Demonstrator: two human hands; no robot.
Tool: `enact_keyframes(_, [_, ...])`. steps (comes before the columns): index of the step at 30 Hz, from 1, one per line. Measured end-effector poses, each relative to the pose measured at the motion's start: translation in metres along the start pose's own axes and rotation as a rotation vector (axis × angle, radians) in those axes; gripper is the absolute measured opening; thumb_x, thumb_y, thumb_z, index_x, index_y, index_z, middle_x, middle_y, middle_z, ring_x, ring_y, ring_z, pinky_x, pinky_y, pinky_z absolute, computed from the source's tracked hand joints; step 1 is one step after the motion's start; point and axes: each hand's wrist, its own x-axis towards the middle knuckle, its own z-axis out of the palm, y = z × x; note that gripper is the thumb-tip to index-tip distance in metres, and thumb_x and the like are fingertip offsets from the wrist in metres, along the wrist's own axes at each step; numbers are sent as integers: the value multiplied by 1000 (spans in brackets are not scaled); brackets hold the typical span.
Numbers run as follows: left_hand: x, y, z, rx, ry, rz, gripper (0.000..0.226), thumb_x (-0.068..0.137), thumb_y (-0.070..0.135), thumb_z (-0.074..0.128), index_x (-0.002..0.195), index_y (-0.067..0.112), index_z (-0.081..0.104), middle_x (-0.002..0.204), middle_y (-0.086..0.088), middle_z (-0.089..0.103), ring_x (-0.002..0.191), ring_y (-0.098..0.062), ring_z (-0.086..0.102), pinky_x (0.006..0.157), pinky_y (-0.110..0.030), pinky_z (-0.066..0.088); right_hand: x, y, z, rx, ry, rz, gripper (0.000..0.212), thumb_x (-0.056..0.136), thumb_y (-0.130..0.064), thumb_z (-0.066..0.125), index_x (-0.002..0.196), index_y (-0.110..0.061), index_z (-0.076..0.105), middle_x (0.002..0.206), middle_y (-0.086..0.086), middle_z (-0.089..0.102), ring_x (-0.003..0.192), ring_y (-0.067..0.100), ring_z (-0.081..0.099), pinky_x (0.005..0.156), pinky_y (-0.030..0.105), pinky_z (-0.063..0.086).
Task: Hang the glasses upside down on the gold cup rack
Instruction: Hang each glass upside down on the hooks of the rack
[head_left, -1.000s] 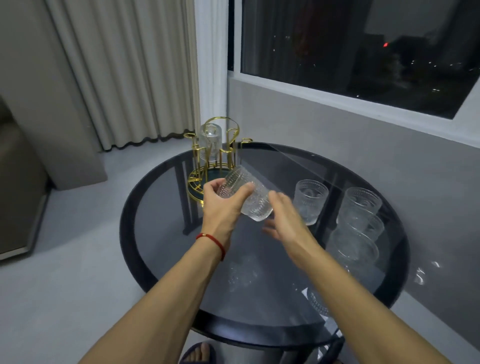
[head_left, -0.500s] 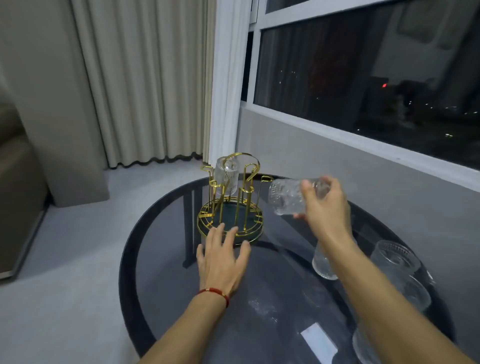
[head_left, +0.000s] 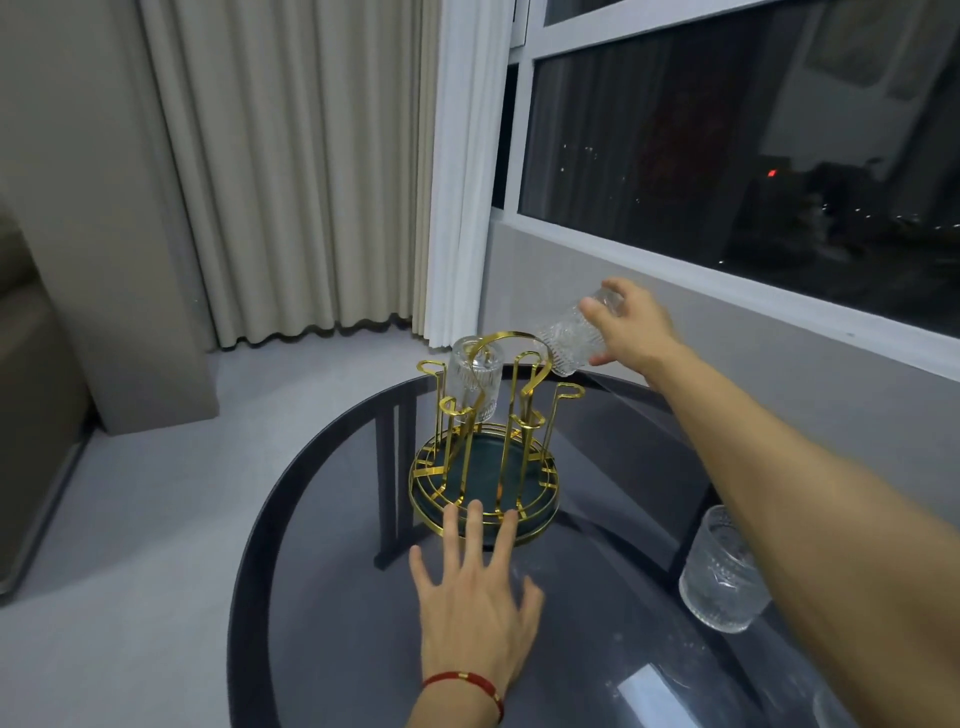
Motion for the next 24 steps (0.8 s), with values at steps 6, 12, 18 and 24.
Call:
enact_keyframes(6, [1, 0, 2, 33, 63, 22, 78, 71, 59, 63, 144, 33, 54, 149, -9, 56, 141, -35, 46, 93, -74, 47, 17, 11, 14, 13, -286, -24, 63, 103, -21, 63, 160, -13, 37, 166, 15, 35, 139, 40, 51, 54, 23, 62])
enact_keyframes(12, [0, 3, 2, 41, 88, 11, 78, 73, 57, 61, 146, 32, 51, 152, -10, 53, 144, -35, 42, 96, -74, 45, 24, 22, 24, 81, -424, 37, 60, 97, -11, 70, 153, -13, 48, 156, 13, 45, 127, 30, 57, 59, 29, 60])
enact_keyframes(18, [-1, 3, 3, 40, 104, 10, 76, 76, 56, 58, 148, 34, 47, 154, -9, 50, 146, -35, 39, 99, -74, 43, 38, 18, 20, 32, -531, -15, 63, 89, -8, 79, 147, -17, 57, 144, 8, 55, 123, 30, 60, 61, 28, 62])
enact_keyframes(24, [1, 3, 4, 60, 127, 14, 76, 75, 59, 57, 146, 34, 49, 151, -9, 53, 143, -35, 43, 97, -73, 45, 52, 4, 30, -180, -625, -54, 72, 80, -32, 87, 146, -19, 60, 145, 4, 60, 125, 30, 58, 76, 33, 59])
